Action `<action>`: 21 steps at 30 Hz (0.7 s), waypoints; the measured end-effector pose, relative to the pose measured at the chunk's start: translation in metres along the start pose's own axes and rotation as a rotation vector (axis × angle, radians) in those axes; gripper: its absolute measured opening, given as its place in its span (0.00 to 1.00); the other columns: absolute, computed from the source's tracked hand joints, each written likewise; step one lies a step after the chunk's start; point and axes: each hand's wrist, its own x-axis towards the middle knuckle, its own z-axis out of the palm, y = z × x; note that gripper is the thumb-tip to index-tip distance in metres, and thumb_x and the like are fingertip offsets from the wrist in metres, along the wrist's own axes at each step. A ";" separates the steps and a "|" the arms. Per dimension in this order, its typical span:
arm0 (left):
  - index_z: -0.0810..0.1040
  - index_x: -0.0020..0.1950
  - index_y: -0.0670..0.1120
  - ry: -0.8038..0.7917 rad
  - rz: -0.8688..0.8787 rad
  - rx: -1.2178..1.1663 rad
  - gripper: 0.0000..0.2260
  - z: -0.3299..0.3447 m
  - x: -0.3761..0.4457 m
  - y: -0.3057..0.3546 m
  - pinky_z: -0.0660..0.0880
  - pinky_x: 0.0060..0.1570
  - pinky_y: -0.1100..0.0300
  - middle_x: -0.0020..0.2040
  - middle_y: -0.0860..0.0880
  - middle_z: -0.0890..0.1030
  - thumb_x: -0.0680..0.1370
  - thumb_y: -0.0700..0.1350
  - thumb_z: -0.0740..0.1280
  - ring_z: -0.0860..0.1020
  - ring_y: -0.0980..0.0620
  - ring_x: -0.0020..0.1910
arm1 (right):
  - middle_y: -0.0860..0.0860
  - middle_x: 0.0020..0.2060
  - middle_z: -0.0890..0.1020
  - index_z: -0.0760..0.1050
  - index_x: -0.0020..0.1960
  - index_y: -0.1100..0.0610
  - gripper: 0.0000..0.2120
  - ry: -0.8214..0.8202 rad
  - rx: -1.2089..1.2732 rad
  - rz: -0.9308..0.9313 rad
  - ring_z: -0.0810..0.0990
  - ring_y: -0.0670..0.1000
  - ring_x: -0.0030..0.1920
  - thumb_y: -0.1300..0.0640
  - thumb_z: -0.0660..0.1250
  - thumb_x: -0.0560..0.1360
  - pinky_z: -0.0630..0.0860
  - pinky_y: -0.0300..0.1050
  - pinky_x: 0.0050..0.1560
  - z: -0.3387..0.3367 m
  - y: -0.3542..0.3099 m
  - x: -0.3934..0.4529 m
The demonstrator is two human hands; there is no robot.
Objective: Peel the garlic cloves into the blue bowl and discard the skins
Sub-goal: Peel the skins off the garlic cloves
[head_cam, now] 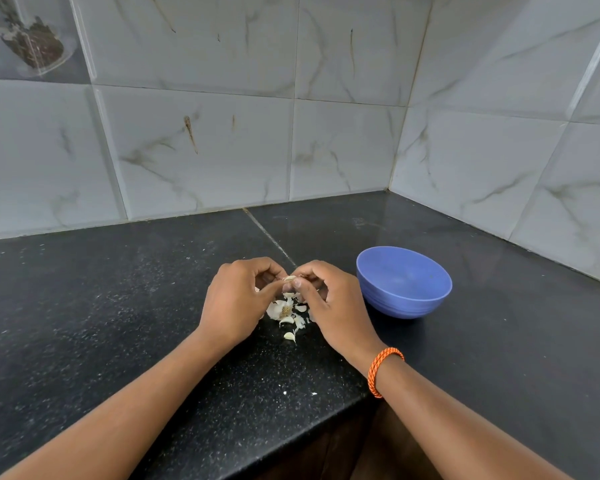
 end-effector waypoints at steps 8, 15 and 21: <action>0.83 0.47 0.57 -0.023 0.046 0.059 0.04 0.001 0.000 0.002 0.83 0.42 0.46 0.38 0.60 0.85 0.80 0.53 0.76 0.84 0.57 0.39 | 0.44 0.47 0.80 0.77 0.54 0.52 0.04 -0.047 -0.157 -0.017 0.80 0.46 0.49 0.56 0.64 0.87 0.78 0.47 0.47 0.002 -0.002 -0.001; 0.83 0.47 0.59 0.006 0.037 0.094 0.05 0.000 -0.001 0.006 0.82 0.43 0.49 0.40 0.62 0.85 0.79 0.53 0.78 0.84 0.58 0.40 | 0.44 0.48 0.78 0.74 0.55 0.51 0.04 -0.014 -0.197 -0.020 0.78 0.47 0.48 0.55 0.61 0.88 0.78 0.50 0.46 0.003 -0.003 -0.002; 0.84 0.46 0.60 0.077 -0.031 0.154 0.05 -0.004 -0.002 0.003 0.79 0.43 0.56 0.40 0.66 0.84 0.79 0.50 0.77 0.83 0.61 0.42 | 0.44 0.47 0.79 0.80 0.54 0.52 0.05 0.092 -0.246 0.012 0.78 0.45 0.47 0.56 0.66 0.86 0.76 0.42 0.45 0.000 -0.001 -0.001</action>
